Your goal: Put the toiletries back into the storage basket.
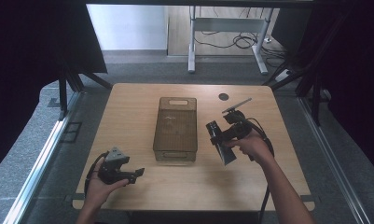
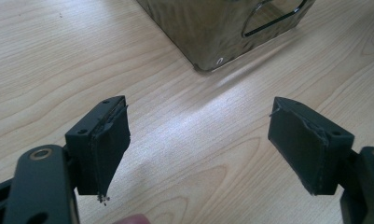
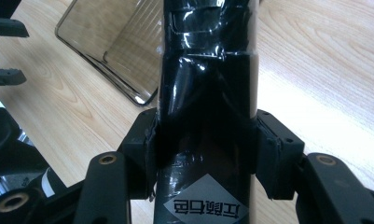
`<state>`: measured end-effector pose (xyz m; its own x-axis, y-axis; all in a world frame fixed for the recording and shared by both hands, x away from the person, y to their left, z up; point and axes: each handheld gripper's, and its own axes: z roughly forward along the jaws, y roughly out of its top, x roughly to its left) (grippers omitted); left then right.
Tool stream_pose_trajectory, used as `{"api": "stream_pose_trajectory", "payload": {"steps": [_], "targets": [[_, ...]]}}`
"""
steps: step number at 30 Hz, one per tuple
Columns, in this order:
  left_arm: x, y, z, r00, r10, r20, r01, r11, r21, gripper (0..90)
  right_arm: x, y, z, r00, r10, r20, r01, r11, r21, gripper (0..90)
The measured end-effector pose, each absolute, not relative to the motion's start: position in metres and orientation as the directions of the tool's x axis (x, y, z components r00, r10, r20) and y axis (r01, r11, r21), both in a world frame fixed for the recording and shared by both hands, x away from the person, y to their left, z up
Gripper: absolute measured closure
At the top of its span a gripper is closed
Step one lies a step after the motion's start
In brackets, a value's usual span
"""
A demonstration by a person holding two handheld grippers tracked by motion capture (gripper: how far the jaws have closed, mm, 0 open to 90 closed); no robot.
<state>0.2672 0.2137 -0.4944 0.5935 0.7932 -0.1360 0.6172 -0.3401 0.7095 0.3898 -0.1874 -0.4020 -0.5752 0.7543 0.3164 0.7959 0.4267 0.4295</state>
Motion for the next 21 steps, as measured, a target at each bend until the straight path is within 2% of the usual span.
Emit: {"api": "stream_pose_trajectory", "payload": {"steps": [21], "targets": [[0.268,0.213,-0.495,0.596,0.791,-0.138,0.615,-0.34,0.711,20.9,0.412,-0.151,-0.384,-0.587,0.743,0.323,0.789,0.434,0.436,47.1]]}}
